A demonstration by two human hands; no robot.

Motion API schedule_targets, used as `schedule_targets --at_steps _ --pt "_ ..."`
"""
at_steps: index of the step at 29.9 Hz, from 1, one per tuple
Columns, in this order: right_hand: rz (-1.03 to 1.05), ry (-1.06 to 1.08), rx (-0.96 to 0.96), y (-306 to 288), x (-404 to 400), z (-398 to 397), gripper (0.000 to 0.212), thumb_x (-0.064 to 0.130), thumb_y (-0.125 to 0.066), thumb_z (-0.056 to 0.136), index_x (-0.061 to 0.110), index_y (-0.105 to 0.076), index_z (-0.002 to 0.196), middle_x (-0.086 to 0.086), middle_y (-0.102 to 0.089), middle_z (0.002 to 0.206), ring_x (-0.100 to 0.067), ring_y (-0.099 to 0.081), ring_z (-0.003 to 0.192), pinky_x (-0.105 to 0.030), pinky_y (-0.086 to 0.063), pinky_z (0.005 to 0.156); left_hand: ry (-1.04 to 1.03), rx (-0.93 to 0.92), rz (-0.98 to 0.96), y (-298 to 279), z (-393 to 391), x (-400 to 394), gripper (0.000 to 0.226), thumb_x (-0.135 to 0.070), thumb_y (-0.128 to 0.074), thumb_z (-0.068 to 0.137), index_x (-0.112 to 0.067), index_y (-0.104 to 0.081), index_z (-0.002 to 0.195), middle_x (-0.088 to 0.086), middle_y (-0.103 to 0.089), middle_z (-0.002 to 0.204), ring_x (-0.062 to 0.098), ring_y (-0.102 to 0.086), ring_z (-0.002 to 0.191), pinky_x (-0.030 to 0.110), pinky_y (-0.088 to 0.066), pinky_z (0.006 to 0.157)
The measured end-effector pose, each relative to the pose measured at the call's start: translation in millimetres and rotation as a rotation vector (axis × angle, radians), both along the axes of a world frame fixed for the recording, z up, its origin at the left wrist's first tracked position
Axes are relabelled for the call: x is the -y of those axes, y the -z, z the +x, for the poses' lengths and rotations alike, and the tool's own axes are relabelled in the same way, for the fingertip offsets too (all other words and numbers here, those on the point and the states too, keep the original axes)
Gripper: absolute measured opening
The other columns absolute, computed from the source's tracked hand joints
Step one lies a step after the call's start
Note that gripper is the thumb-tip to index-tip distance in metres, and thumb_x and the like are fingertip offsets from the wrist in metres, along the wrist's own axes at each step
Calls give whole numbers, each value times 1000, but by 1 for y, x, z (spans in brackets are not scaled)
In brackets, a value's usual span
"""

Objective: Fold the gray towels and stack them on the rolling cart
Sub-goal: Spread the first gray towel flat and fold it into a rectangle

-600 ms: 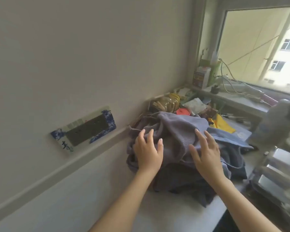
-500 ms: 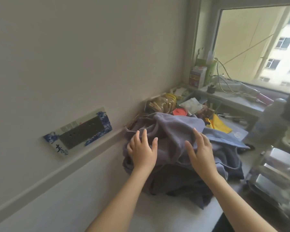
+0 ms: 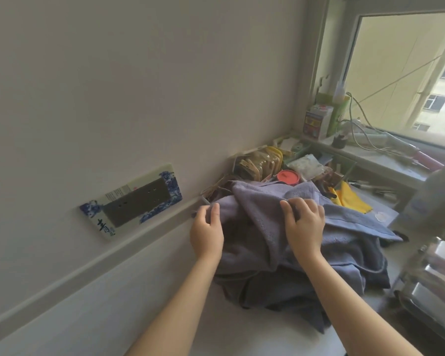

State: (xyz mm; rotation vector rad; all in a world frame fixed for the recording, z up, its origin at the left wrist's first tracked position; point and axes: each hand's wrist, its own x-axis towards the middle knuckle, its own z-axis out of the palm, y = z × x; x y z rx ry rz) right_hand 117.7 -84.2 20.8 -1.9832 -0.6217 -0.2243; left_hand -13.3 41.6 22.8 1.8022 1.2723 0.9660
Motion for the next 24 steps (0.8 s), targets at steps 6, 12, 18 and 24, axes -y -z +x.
schedule_targets --at_steps 6,12,18,24 --pt "207 -231 -10 -37 -29 -68 16 26 -55 93 12 -62 90 14 -53 82 -6 -47 85 -29 -42 77 -238 253 44 -45 -80 -24 25 -37 -47 97 -15 -59 94 2 -65 94 20 -59 89 32 -46 78" --pt "221 -362 -106 -49 -63 -171 21 30 -52 94 11 -60 92 1 -60 82 -16 -55 79 -30 -42 74 -520 343 132 -66 -226 -48 21 -33 -48 97 -15 -55 88 7 -64 93 23 -57 87 32 -44 79" --pt "12 -317 -199 -24 -83 -259 26 30 -51 95 7 -62 95 -5 -55 95 -22 -50 81 -29 -34 72 -748 305 111 -45 -379 -55 25 -31 -49 97 -8 -59 95 15 -66 100 32 -59 95 32 -41 78" --pt "-236 -426 -37 5 -87 -358 30 35 -53 93 7 -64 91 -10 -60 99 -32 -60 80 -33 -40 66 -829 280 0 3 -495 -35 28 -27 -48 97 -1 -58 104 19 -64 105 35 -58 100 31 -39 80"
